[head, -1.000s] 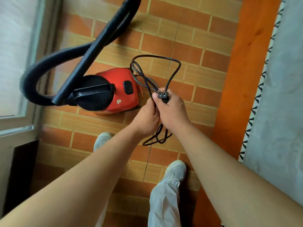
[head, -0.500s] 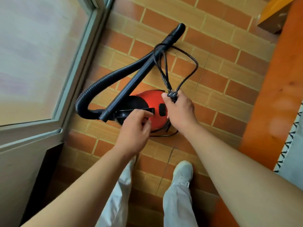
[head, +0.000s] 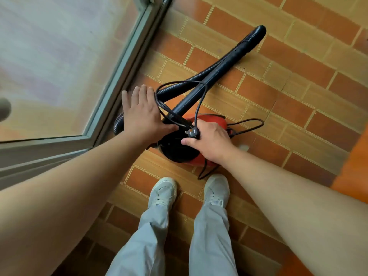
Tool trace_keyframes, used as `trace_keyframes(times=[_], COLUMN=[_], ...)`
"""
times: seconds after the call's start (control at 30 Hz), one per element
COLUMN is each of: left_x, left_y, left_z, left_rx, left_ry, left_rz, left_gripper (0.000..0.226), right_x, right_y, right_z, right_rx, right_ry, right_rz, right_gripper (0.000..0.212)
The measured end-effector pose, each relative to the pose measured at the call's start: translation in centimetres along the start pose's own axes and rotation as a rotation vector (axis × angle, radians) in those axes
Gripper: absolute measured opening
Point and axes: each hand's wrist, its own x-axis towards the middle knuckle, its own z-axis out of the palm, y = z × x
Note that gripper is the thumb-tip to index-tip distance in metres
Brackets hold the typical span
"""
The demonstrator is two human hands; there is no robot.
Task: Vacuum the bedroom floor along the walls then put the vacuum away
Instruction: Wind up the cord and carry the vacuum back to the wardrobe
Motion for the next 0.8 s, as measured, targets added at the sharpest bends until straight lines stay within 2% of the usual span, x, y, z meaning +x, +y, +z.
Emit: trace_keyframes(times=[0.13,0.3,0.5,0.67,0.8], left_x=[0.7,1.7,3.4,4.9,5.5], left_y=[1.0,1.8,2.1,1.3,1.3], left_z=[0.3,0.5,-0.7,-1.2,-1.3], left_rx=[0.076,0.15,0.082,-0.052,-0.143], left_ry=[-0.031,-0.021,-0.161,-0.226,-0.339], left_rz=[-0.007,0.007,-0.017,-0.031,-0.102], left_gripper=[0.142,0.138,0.107,0.072,0.074], right_x=[0.0,0.3,0.9,0.7,0.3], right_y=[0.2,0.3,0.9,1.4,1.9], right_z=[0.2,1.4,2.1,1.8,1.7], right_rx=[-0.011,0.022,0.066,0.063,0.063], right_ry=[-0.079,-0.08,-0.075,-0.094,-0.1], right_rz=[0.027,0.058,0.058,0.051,0.049], right_gripper=[0.042,0.05,0.055,0.057,0.056])
